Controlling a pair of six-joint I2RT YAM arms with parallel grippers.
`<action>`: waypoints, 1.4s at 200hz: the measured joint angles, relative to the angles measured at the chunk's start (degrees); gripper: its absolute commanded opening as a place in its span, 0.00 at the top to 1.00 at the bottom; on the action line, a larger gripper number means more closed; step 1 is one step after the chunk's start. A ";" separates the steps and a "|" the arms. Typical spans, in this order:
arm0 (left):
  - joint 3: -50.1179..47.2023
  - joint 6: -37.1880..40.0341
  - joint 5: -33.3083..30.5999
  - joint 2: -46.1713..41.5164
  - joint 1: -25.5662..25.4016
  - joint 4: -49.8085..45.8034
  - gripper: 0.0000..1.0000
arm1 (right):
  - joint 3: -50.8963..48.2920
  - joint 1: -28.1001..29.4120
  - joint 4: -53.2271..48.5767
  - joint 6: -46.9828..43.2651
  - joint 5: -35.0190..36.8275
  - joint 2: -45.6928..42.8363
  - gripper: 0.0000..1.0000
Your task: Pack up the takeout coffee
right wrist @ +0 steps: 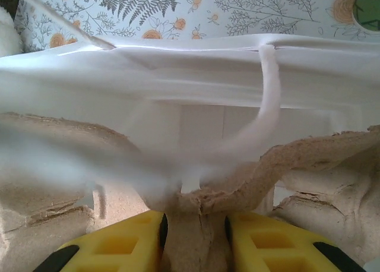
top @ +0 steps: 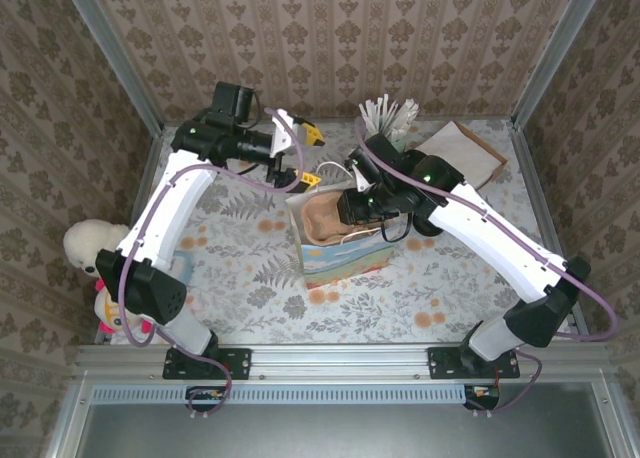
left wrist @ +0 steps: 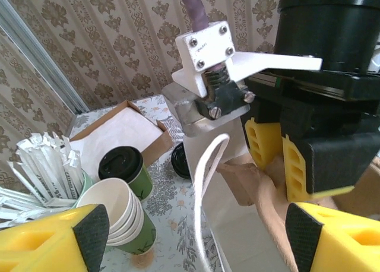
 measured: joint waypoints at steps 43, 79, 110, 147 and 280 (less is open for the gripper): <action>3.63 -3.39 -1.44 5.27 -2.93 -0.44 0.75 | 1.09 0.90 -0.52 0.24 2.80 0.42 0.70; 3.69 -9.27 -1.44 6.34 -2.86 1.09 0.88 | 3.41 0.94 -2.73 0.72 6.10 2.36 0.70; 0.09 -16.31 -0.31 5.20 -2.93 7.23 0.89 | 6.71 0.94 -5.38 2.32 8.13 6.16 0.70; -2.56 -25.62 -2.86 4.39 -2.93 11.58 0.98 | 6.91 1.03 -7.17 3.02 8.11 7.76 0.70; -9.70 -57.35 -13.44 3.21 -1.46 29.83 1.00 | 6.19 3.06 -12.13 1.97 4.28 10.49 0.70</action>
